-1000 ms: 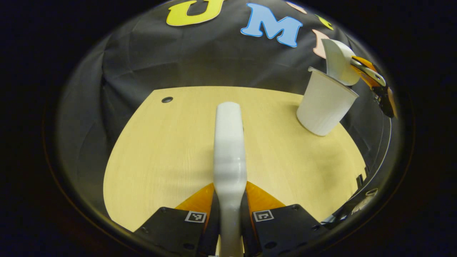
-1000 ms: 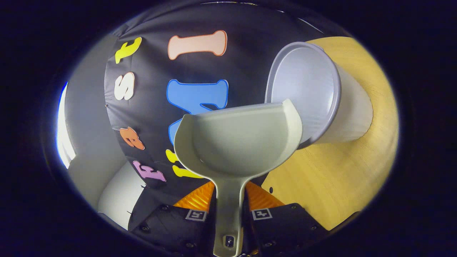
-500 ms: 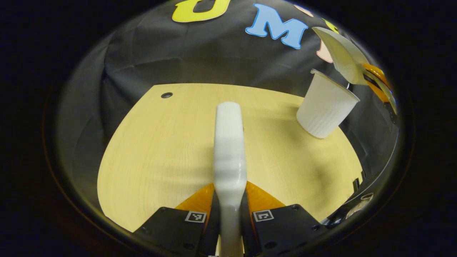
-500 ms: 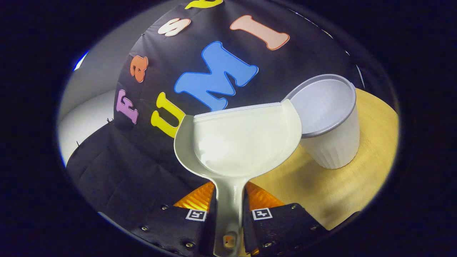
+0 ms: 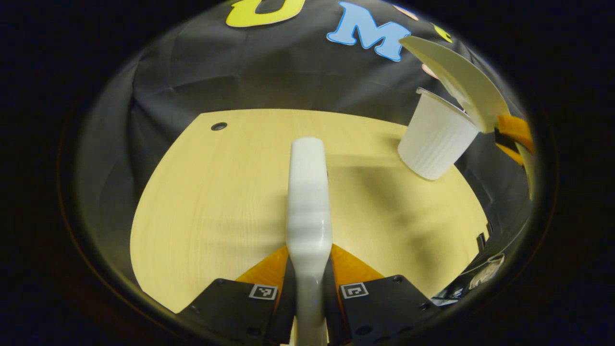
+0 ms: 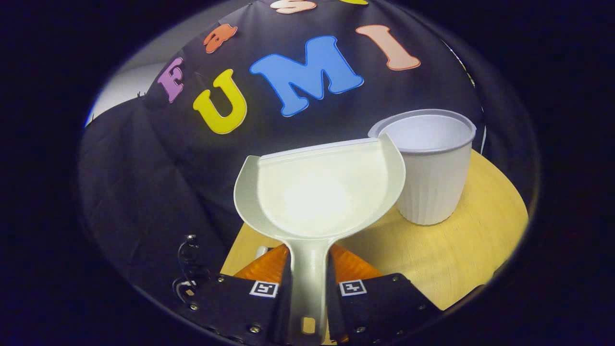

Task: Pick up the small broom and dustpan from the desktop, sweep the trash into the dustpan with the broom, and then empty the trash into the garbage bin.

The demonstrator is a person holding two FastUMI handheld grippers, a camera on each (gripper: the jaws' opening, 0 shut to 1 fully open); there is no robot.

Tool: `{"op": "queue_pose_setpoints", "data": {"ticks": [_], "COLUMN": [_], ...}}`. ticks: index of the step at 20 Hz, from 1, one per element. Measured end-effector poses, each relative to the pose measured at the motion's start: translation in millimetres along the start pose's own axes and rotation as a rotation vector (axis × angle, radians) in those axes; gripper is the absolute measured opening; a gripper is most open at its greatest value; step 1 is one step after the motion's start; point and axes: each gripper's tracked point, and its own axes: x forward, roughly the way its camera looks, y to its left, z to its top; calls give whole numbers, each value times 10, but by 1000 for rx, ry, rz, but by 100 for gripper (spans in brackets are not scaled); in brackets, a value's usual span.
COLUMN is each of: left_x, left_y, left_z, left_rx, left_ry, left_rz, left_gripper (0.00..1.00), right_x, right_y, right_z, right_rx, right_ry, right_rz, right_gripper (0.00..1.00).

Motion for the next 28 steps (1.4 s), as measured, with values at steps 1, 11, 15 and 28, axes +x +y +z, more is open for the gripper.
{"op": "queue_pose_setpoints", "data": {"ticks": [1, 11, 15, 28], "left_x": [12, 133, 257, 278], "left_y": [6, -31, -34, -32], "left_z": [-11, -131, -188, -182], "left_rx": [-3, -12, -30, -66], "left_ry": [8, 54, 77, 145], "left_rz": [-6, 4, 19, 83], "left_gripper": [31, 33, 31, 36], "right_x": [27, 285, 410, 472], "right_y": [-53, -613, -845, -1054], "right_z": [-115, -1043, -1264, -1724], "right_rx": [-18, -122, -104, -49], "right_ry": [18, 188, 246, 361], "right_rz": [-24, -184, -224, -257], "right_gripper": [31, 31, 32, 32]}}
